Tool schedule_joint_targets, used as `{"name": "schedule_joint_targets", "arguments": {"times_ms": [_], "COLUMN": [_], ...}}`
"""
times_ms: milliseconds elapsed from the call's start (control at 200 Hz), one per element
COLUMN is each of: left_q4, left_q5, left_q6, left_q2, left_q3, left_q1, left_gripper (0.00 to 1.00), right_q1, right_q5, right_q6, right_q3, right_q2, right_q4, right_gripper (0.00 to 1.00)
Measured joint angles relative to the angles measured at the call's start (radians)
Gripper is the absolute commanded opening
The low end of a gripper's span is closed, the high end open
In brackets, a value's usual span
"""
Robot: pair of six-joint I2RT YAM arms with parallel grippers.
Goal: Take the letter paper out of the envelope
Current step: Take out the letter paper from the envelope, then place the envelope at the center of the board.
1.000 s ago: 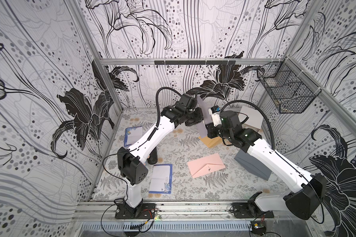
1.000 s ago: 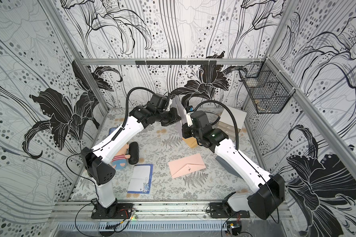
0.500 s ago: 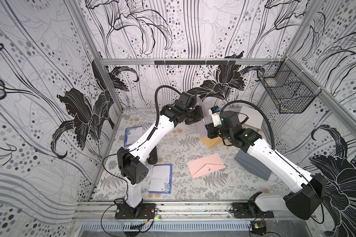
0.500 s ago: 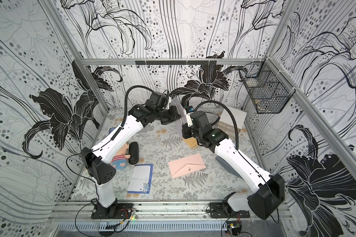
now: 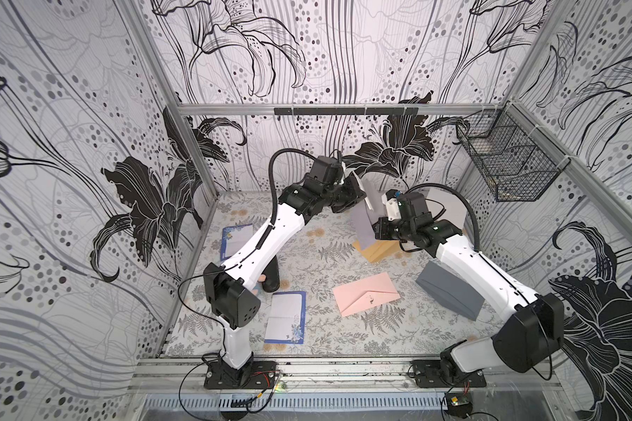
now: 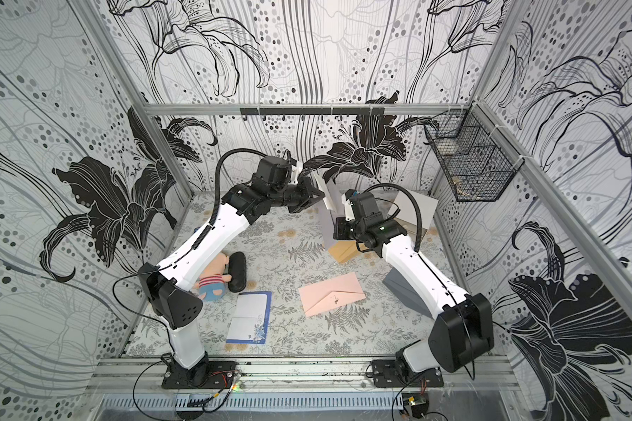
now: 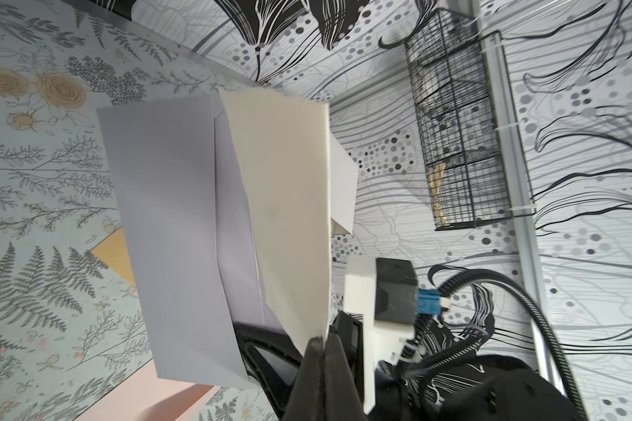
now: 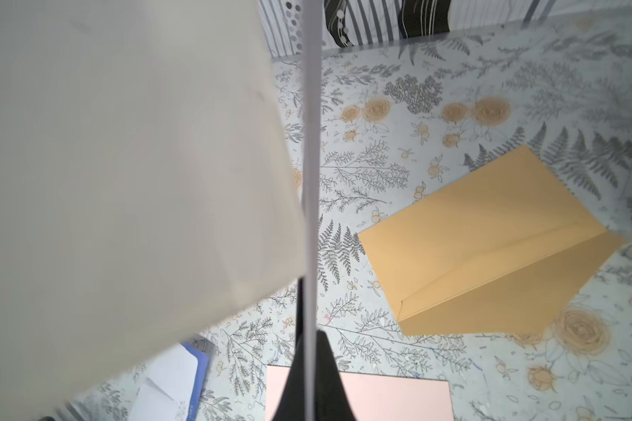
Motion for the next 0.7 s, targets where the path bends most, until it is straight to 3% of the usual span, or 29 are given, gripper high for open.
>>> {"name": "schedule_joint_targets", "arguments": {"times_ms": [190,350,511,701], "left_q4": [0.206,0.323,0.387,0.444], "left_q5": [0.053,0.067,0.082,0.087], "left_q6": [-0.068,-0.094,-0.095,-0.109], "left_q2": [-0.125,-0.232,-0.296,-0.344], "left_q3": [-0.240,-0.484,-0.686,-0.851], "left_q1": [0.115,0.196,0.213,0.213], "left_gripper": [0.00,0.00,0.00,0.00], "right_q1": [-0.011,-0.011,-0.011,-0.011], "right_q5": [-0.017,0.005,0.052,0.084], "right_q6": [0.215,0.434,0.560,0.679], "right_q3": [0.000,0.017,0.107,0.201], "right_q2": [0.070,0.236,0.431,0.560], "right_q4": [0.081,0.220,0.280,0.381], "right_gripper": [0.00,0.00,0.00,0.00]}}
